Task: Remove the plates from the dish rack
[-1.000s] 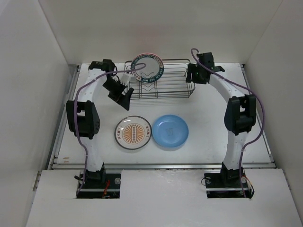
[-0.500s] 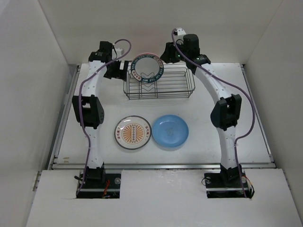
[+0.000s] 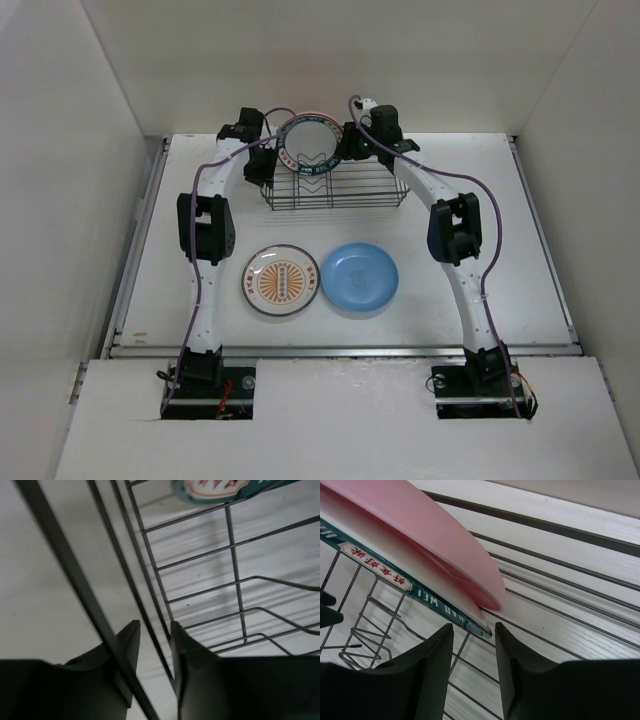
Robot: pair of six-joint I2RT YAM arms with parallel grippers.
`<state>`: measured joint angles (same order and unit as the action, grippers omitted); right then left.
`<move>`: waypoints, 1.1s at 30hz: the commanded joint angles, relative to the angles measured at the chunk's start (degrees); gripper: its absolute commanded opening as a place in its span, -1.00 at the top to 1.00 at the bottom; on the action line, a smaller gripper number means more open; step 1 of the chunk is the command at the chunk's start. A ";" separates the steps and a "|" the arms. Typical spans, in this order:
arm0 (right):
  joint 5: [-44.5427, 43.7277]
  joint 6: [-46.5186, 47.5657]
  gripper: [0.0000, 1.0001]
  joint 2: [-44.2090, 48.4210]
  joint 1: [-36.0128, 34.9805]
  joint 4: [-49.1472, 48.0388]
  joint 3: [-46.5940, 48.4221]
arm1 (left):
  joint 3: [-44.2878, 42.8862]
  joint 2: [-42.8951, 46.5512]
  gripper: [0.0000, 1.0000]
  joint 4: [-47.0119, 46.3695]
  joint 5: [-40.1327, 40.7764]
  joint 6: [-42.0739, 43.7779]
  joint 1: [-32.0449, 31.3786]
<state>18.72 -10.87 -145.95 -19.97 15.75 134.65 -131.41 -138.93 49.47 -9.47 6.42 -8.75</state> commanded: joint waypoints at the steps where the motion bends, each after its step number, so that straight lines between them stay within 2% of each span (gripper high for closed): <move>1: 1.05 -1.61 0.12 0.32 -0.34 -6.43 4.04 | -1.56 -0.20 0.50 -0.34 2.88 -0.35 -0.30; 3: 1.05 -1.61 0.12 0.31 -0.34 -7.04 4.04 | -1.56 -0.20 0.78 -0.34 4.02 0.26 -0.30; 4: 1.05 -1.61 0.12 0.31 -0.34 -7.05 4.04 | -1.56 -0.20 1.00 -0.34 4.81 1.48 -0.30; 8: 1.05 -1.61 0.12 0.31 -0.34 -8.97 4.04 | 0.63 0.59 1.00 -0.34 6.14 3.68 -0.83; 11: 2.81 -2.74 0.23 0.31 -0.34 -10.82 4.04 | 2.56 1.73 1.00 -0.87 6.66 5.18 -0.83; 14: 4.22 -3.54 0.46 -0.21 -0.86 -11.88 3.43 | 3.18 1.74 1.00 -0.87 7.19 6.42 -1.96; 15: 4.83 -4.06 0.62 -0.21 -0.86 -11.88 3.43 | 3.18 1.74 1.00 -0.17 6.49 6.42 -1.97; 19: 4.75 -4.07 1.00 1.54 -0.86 -11.35 -0.16 | 3.18 2.35 1.00 0.36 4.82 4.23 -1.97; 23: 1.24 -3.45 1.00 7.50 -0.86 -11.96 -4.47 | 2.66 3.40 1.00 0.36 6.04 -0.34 -1.97; 28: -0.26 -2.93 1.00 11.56 -0.86 -13.98 -4.40 | 2.04 3.41 1.00 0.36 6.75 -4.22 -1.97; 33: -0.96 -3.63 1.00 15.95 -0.86 -13.99 -6.05 | 1.42 3.93 0.88 0.89 7.89 -5.80 -1.97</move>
<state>16.91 -8.62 -140.14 -20.32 7.70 128.16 -130.10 -138.23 48.21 -8.29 -1.93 -9.80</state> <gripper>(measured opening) 0.113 0.112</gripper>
